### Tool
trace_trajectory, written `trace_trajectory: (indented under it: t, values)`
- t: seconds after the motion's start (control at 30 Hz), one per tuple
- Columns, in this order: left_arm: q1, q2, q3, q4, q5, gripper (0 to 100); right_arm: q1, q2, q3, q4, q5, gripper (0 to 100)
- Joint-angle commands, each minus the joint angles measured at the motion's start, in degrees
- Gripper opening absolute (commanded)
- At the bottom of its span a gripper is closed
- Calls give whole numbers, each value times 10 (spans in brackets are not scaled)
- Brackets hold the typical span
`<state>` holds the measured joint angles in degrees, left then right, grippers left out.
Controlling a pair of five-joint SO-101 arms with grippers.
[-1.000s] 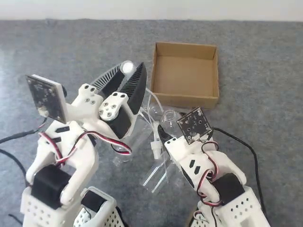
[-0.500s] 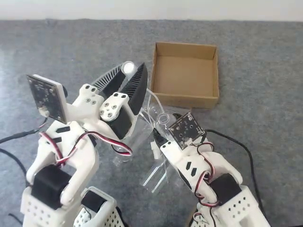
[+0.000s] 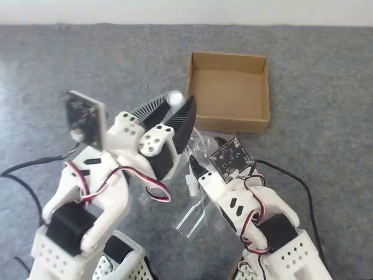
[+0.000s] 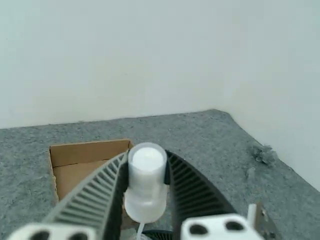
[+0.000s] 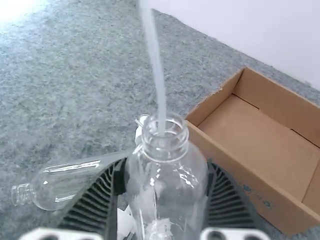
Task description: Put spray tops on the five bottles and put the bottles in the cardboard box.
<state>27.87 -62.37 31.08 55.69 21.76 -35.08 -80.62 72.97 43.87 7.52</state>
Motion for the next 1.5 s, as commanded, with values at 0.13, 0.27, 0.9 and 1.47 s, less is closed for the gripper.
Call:
trace_trajectory:
  t: [0.13, 0.27, 0.9, 1.47]
  values:
    - [5, -4, 23, -1, 1, 13, 13, -12, -11, -15, 6, 91]
    - [5, -4, 58, -34, -7, 13, 11, -12, -11, -15, 6, 91]
    - [29, -9, 106, -57, -33, 13, 42, -233, 65, -10, 6, 89]
    - [69, -4, 144, -90, -36, 13, 44, -222, 69, -15, 7, 89]
